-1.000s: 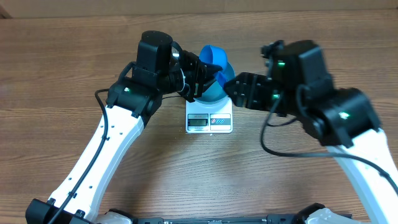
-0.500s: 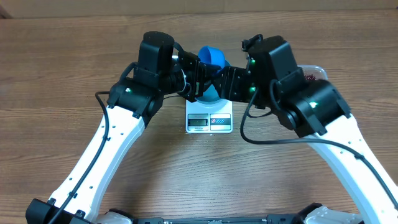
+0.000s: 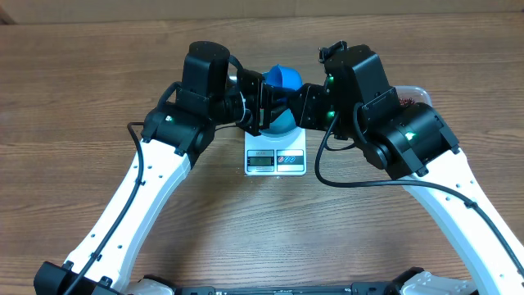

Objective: Scoop item into bowl and weigh 150g on scale
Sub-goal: 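Grasp the scoop handle with the right gripper and release the left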

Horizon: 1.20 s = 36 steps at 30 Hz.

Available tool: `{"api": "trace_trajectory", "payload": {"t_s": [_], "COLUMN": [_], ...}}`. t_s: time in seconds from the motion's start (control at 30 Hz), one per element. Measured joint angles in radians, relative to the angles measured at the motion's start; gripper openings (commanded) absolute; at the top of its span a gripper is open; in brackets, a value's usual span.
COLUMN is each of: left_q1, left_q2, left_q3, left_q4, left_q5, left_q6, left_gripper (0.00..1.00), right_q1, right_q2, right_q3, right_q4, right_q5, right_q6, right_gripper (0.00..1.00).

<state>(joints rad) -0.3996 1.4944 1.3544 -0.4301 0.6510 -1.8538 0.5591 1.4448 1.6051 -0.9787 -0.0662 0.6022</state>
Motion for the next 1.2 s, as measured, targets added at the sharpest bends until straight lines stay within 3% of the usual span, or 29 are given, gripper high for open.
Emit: {"api": "trace_trajectory", "payload": {"t_s": [0.27, 0.43, 0.8, 0.83, 0.9, 0.97, 1.0, 1.1, 1.2], "left_q1": [0.0, 0.0, 0.0, 0.0, 0.0, 0.0, 0.0, 0.0, 0.0], "left_q2": [0.0, 0.0, 0.0, 0.0, 0.0, 0.0, 0.0, 0.0, 0.0], "left_q3": [0.0, 0.0, 0.0, 0.0, 0.0, 0.0, 0.0, 0.0, 0.0], "left_q4": [0.016, 0.016, 0.015, 0.015, 0.016, 0.016, 0.016, 0.016, 0.016], "left_q5": [0.015, 0.02, 0.019, 0.019, 0.017, 0.01, 0.003, -0.027, -0.062], "left_q6": [-0.024, -0.029, -0.03, -0.03, -0.027, -0.002, 0.018, 0.129, 0.303], "left_gripper": [0.04, 0.04, 0.07, 0.11, 0.28, 0.53, 0.73, 0.99, 0.99], "right_q1": [0.001, 0.008, 0.01, 0.01, 0.01, 0.01, 0.01, -0.002, -0.027], "right_q2": [0.0, 0.0, 0.0, 0.0, 0.0, 0.0, 0.0, 0.004, 0.005], "right_q3": [0.0, 0.0, 0.001, 0.001, 0.001, 0.001, 0.001, 0.001, 0.001], "right_q4": [0.006, 0.017, 0.017, 0.017, 0.018, 0.018, 0.017, 0.016, 0.015], "right_q5": [0.001, -0.002, 0.004, 0.005, 0.006, 0.013, 0.014, 0.021, 0.021], "right_q6": [-0.001, -0.005, -0.005, -0.011, -0.031, -0.051, -0.057, -0.072, -0.083], "right_gripper": [0.25, 0.06, 0.04, 0.04, 0.04, 0.04, 0.04, 0.04, 0.04]}}
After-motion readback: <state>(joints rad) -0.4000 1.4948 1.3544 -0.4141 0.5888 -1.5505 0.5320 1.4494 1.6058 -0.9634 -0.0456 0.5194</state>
